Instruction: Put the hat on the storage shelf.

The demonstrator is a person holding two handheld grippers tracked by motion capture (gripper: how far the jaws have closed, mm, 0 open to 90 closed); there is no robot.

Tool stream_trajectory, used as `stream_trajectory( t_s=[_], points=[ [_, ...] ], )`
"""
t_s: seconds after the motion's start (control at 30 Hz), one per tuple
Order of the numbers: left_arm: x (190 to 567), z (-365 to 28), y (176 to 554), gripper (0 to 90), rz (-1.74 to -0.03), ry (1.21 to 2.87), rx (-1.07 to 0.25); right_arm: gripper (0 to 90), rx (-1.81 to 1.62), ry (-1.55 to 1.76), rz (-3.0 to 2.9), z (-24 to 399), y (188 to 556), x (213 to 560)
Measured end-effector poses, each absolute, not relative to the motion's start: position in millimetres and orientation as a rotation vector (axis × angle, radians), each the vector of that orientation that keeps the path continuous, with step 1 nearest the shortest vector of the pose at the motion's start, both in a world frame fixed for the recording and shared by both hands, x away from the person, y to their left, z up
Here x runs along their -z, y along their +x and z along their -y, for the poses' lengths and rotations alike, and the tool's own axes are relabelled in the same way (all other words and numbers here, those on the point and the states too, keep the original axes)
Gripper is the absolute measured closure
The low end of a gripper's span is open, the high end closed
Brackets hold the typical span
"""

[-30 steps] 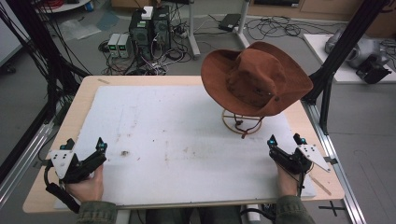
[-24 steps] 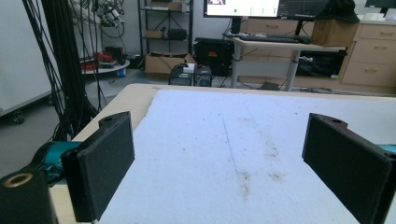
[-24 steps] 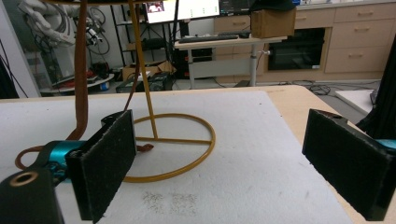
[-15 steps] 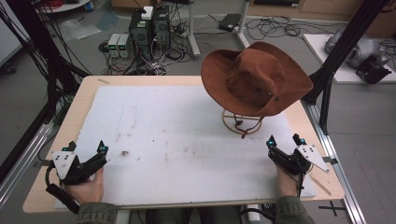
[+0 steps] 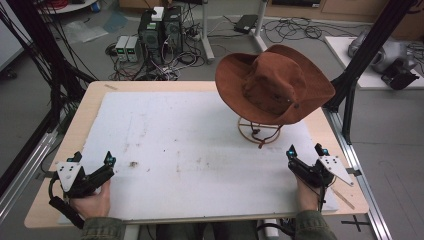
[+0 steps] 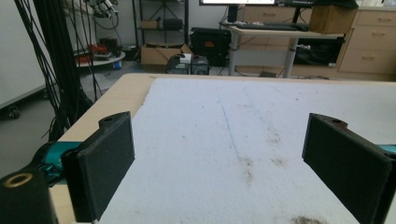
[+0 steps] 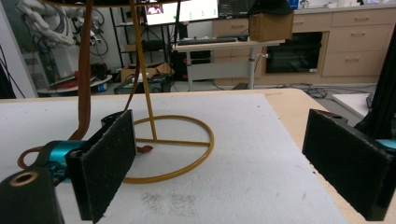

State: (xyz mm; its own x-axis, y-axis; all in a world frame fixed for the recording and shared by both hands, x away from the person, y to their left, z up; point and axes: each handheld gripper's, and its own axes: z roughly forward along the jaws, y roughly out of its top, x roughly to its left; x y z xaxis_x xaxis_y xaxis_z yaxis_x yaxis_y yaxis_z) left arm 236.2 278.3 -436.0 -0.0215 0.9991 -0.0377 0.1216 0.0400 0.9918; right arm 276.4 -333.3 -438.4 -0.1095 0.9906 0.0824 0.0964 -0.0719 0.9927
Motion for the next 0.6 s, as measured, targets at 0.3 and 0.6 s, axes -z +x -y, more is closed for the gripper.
stream_trajectory(
  t_s=[0.3, 0.6],
  points=[
    [434.6, -279.7, 232.4, 9.5, -1.321, 1.254, -1.131, 9.2, -1.317, 1.283, -1.325, 329.2, 275.8, 437.9],
    [434.6, -280.3, 232.2, 9.6, -1.318, 1.255, -1.128, 9.2, -1.318, 1.281, -1.324, 329.4, 275.6, 438.1]
  ],
)
